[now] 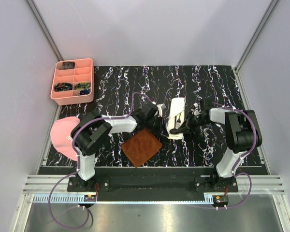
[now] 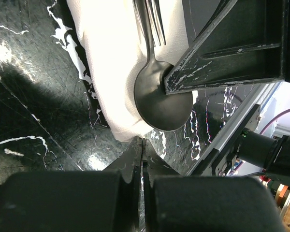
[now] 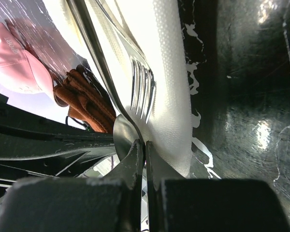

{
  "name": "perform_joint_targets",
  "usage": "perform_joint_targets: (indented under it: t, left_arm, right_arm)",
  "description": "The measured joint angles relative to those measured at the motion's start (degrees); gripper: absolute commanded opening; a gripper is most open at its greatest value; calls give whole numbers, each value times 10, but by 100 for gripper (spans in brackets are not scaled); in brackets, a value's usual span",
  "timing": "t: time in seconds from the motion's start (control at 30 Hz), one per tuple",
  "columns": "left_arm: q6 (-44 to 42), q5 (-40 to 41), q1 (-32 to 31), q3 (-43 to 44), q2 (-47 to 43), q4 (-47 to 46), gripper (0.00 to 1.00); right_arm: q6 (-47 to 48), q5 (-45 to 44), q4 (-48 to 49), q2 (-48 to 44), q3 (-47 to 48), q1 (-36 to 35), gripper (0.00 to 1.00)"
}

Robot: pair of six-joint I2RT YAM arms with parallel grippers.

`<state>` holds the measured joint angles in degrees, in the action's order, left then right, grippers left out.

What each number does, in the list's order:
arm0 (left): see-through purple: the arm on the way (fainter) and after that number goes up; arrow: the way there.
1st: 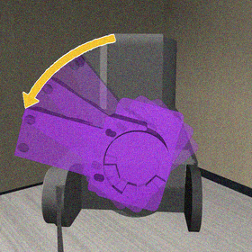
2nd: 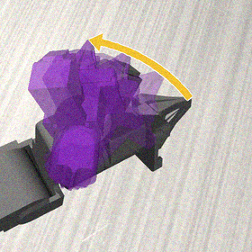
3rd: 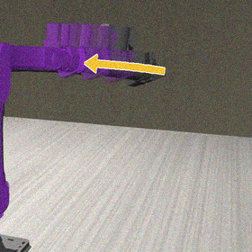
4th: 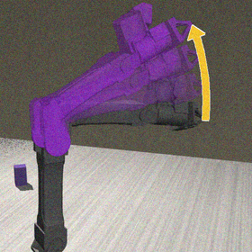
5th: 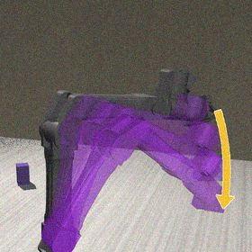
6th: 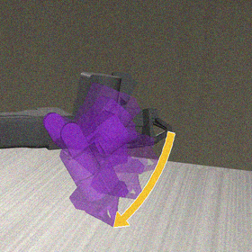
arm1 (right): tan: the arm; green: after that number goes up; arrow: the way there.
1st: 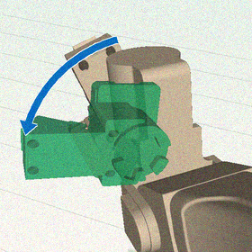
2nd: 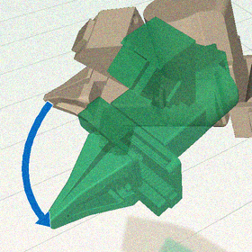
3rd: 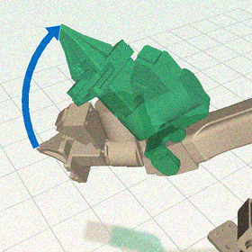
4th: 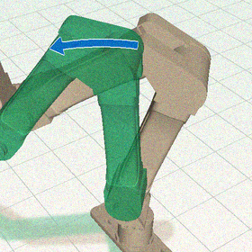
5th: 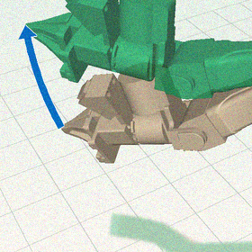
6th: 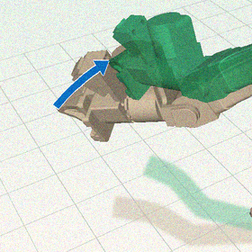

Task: Fold the napkin into a case and place the utensils inside
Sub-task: Insert the spoon into the folded napkin.

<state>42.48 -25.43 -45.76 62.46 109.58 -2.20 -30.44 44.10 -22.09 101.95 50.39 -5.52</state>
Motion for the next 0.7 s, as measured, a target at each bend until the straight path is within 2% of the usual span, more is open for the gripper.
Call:
perform_joint_targets:
  t: [0.7]
  left_arm:
    - [-4, 2, 11, 31, 28, 16, 0]
  right_arm:
    - [0, 6, 0, 7, 18, 2, 0]
